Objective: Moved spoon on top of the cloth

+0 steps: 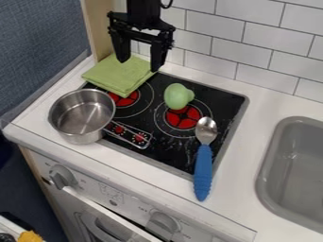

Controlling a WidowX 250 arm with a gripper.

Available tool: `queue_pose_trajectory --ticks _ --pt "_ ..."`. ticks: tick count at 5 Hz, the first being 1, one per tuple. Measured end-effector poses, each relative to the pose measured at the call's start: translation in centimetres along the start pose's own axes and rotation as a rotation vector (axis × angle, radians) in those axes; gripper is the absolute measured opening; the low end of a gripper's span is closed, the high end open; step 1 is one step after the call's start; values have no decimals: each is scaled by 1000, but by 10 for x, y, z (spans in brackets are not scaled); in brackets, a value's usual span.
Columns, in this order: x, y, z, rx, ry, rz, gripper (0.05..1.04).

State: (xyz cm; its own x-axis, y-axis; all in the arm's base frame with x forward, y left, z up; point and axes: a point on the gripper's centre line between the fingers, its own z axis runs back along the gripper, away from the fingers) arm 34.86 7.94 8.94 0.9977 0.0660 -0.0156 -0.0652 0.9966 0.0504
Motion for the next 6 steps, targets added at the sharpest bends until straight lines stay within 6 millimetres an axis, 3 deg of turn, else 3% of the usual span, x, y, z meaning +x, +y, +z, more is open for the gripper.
queue_pose_trajectory --ticks 1,2,3,4,5,6 --pt "-4 -1 -13 -5 39 9 1001" --pt "-23 -8 -9 10 40 0 1001" --pt "-36 -30 4 44 -3 -9 1001" --pt "-50 -55 4 51 -25 -31 1001" --pt "-67 -92 -11 16 -10 -41 1001" --pt "-71 -124 -16 19 -37 -90 1001"
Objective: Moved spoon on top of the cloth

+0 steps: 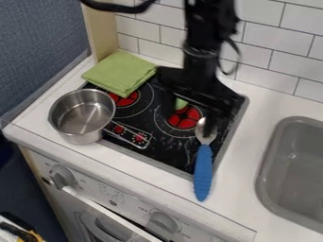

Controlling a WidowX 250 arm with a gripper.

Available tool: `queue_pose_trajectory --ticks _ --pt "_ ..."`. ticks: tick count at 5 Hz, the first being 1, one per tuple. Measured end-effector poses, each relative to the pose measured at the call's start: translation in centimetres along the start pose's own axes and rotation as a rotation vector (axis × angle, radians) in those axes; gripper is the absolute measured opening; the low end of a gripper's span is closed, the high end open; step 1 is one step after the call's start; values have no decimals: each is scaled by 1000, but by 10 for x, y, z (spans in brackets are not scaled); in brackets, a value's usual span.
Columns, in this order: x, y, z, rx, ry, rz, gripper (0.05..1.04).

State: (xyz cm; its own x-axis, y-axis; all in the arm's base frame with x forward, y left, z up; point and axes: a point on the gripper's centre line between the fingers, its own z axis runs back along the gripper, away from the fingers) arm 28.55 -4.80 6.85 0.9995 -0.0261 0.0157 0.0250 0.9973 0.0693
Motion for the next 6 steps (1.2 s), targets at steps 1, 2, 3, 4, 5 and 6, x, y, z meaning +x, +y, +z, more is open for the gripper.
queue_pose_trajectory --ticks 1,2,3,4,5,6 --pt "0 -5 -13 -46 34 32 1001" --pt "0 -7 -30 -9 75 50 1001" --pt "-2 -6 -42 39 107 82 1001" --pt "3 -11 -51 35 118 92 1001" --pt "2 -16 -61 21 130 111 1001" --pt "7 -28 -62 2 95 119 1001"
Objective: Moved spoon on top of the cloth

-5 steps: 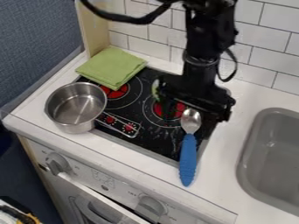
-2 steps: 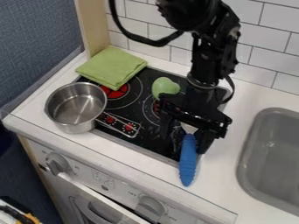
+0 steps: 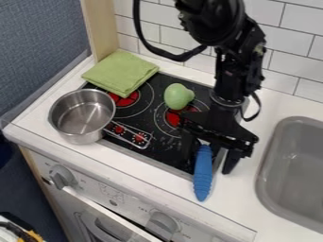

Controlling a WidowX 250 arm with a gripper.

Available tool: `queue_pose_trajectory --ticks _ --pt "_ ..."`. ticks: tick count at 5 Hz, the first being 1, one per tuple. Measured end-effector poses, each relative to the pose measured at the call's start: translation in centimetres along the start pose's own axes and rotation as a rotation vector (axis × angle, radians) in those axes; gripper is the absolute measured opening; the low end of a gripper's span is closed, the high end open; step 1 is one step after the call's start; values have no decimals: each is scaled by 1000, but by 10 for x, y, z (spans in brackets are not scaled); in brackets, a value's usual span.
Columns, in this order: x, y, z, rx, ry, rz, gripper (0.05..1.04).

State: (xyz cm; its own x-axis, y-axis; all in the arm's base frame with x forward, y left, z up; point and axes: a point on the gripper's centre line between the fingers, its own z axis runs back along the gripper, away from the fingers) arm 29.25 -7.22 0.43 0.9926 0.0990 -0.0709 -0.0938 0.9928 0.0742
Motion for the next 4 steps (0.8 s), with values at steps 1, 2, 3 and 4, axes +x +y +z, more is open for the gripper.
queue_pose_trajectory --ticks 1,2,3,4 --pt "2 -2 -1 -6 4 2 949" --pt "0 -1 -1 -12 8 13 695" --pt "-3 -1 0 -23 -9 7 437" --pt "-8 3 3 -3 10 -11 349"
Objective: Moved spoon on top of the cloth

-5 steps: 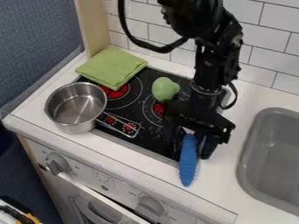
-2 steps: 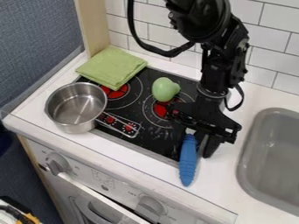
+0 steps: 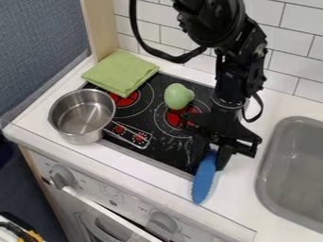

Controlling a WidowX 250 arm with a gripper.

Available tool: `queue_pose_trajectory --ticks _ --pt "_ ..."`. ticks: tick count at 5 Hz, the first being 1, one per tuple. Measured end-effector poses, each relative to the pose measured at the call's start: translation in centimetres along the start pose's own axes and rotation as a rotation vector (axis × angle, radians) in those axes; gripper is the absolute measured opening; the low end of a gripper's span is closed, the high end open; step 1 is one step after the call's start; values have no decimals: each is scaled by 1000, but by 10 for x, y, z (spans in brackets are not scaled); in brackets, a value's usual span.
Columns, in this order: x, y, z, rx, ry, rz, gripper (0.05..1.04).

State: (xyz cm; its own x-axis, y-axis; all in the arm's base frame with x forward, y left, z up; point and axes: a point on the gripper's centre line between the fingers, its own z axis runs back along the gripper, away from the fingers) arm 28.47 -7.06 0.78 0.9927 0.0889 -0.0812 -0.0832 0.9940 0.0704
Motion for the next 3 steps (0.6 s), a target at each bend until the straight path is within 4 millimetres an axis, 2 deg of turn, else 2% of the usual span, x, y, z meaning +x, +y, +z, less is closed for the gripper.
queue_pose_trajectory --ticks 1,2,3 --pt "-2 4 24 -5 -24 1 349" --pt "3 16 41 -20 -41 87 349" --pt "11 43 62 -49 -66 329 349"
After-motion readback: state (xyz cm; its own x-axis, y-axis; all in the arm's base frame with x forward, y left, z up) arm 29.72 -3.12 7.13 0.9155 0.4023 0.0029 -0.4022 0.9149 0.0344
